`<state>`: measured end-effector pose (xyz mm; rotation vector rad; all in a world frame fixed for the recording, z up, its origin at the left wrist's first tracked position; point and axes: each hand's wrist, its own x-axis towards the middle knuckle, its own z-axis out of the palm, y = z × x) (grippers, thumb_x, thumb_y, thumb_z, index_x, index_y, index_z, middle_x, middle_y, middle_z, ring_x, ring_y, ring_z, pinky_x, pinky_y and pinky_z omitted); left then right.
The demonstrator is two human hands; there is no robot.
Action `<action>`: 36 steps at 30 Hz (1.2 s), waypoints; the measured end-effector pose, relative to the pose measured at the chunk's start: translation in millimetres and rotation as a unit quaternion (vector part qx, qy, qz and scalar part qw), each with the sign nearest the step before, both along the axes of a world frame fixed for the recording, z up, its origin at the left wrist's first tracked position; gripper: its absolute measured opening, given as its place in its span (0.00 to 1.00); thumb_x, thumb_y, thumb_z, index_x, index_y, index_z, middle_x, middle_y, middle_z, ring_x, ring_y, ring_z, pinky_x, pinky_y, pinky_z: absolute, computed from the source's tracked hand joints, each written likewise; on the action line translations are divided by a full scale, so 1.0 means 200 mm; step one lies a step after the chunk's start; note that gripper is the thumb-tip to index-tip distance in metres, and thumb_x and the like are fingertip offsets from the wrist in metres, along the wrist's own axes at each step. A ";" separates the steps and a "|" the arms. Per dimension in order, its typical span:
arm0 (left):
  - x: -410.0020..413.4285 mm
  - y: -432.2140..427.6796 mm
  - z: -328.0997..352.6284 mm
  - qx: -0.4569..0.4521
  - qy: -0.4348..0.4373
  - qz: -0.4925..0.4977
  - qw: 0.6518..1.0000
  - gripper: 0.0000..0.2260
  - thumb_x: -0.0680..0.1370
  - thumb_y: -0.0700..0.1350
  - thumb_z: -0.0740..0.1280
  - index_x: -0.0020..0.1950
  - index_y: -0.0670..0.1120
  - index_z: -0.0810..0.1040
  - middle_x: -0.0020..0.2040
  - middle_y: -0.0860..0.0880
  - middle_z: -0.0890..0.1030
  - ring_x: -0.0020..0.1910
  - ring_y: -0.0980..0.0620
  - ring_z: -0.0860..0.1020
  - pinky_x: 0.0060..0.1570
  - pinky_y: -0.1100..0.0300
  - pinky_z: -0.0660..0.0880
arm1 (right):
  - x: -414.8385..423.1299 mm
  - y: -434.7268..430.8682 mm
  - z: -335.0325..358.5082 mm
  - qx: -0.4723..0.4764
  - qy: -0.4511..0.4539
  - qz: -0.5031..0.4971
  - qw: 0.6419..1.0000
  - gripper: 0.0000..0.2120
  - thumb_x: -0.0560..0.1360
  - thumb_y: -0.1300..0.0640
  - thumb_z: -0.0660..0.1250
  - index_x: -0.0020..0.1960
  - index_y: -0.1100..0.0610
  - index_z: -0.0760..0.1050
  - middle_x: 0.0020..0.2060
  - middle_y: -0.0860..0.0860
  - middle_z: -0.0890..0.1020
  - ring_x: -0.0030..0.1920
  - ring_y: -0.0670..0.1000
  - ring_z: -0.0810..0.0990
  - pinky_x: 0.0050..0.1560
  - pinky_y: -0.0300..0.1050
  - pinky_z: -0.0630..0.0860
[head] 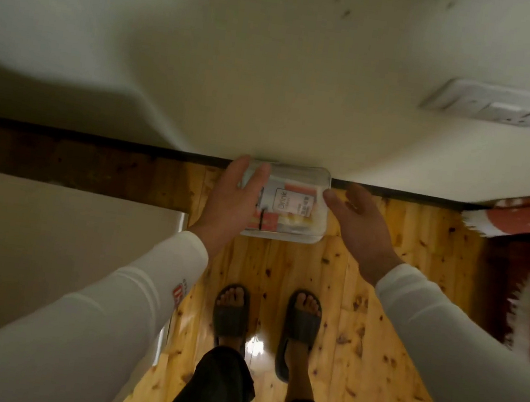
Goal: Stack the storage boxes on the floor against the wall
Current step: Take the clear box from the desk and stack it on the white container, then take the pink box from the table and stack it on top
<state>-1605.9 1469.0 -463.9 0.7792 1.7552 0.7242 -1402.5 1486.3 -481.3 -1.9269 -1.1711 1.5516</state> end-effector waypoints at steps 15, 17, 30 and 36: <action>-0.03 -0.16 0.90 0.076 0.003 -0.081 0.994 0.28 0.78 0.62 0.59 0.76 0.54 0.60 0.76 0.53 0.64 0.71 0.54 0.64 0.60 0.60 0.60 | -0.08 -0.24 0.90 0.068 -0.004 -0.053 0.996 0.35 0.75 0.39 0.65 0.76 0.49 0.59 0.73 0.50 0.67 0.70 0.52 0.69 0.60 0.49 0.70; -0.03 -0.18 1.00 0.098 0.007 -0.100 0.990 0.28 0.78 0.61 0.59 0.76 0.53 0.61 0.76 0.52 0.65 0.72 0.54 0.64 0.61 0.59 0.61 | -0.07 -0.27 1.00 0.091 -0.012 -0.061 0.994 0.35 0.74 0.38 0.65 0.76 0.49 0.58 0.73 0.50 0.67 0.70 0.52 0.68 0.59 0.47 0.69; 0.33 -0.27 1.46 0.157 -0.011 -0.225 0.962 0.28 0.77 0.65 0.58 0.75 0.56 0.62 0.74 0.57 0.66 0.70 0.54 0.66 0.56 0.61 0.65 | 0.15 -0.49 1.53 0.173 -0.032 -0.139 0.975 0.39 0.70 0.32 0.65 0.75 0.47 0.60 0.73 0.47 0.67 0.71 0.49 0.67 0.64 0.47 0.68; 0.66 -0.36 1.63 0.183 -0.034 -0.279 0.942 0.28 0.77 0.64 0.58 0.76 0.56 0.62 0.75 0.54 0.65 0.72 0.53 0.64 0.61 0.58 0.64 | 0.41 -0.64 1.70 0.196 -0.054 -0.153 0.967 0.37 0.73 0.35 0.65 0.76 0.49 0.59 0.74 0.48 0.66 0.71 0.49 0.67 0.66 0.46 0.66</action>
